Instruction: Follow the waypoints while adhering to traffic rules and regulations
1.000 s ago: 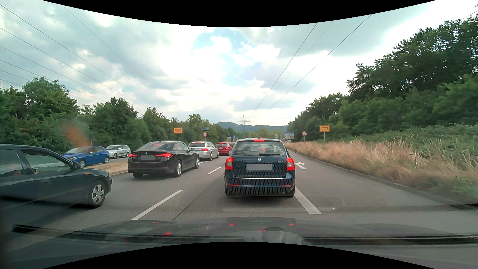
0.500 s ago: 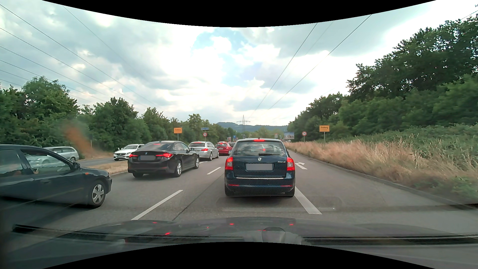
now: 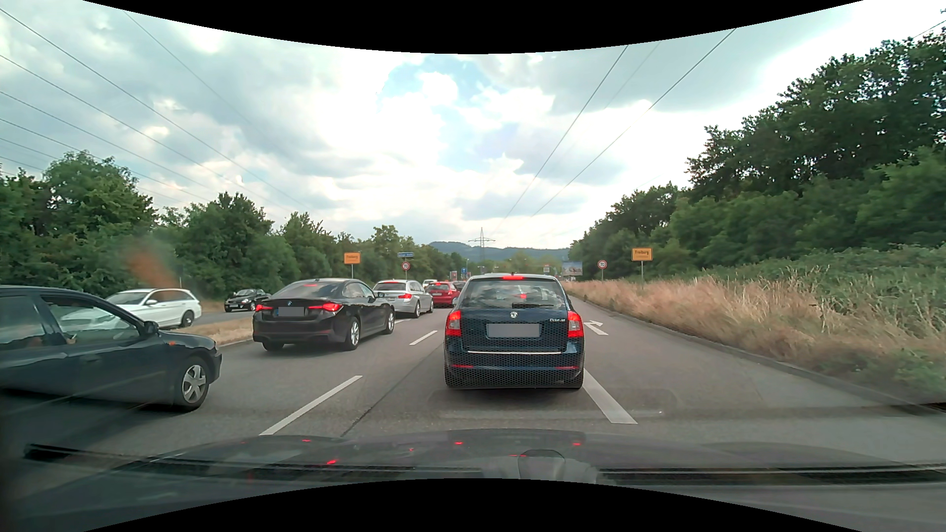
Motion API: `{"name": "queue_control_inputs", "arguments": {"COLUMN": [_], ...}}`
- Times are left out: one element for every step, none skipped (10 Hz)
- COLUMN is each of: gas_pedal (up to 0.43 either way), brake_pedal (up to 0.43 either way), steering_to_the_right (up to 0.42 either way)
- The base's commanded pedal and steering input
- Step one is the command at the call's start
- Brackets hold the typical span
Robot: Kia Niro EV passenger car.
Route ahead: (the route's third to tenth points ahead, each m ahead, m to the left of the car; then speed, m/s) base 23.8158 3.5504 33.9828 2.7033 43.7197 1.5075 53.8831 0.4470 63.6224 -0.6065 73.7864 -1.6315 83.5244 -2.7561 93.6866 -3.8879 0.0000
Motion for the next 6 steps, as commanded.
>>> {"name": "queue_control_inputs", "arguments": {"gas_pedal": [0.0,0.0,0.0,0.0,0.0,0.0], "brake_pedal": [0.287,0.28,0.287,0.287,0.287,0.287], "steering_to_the_right": [0.004,0.003,0.003,0.003,0.003,0.003]}}
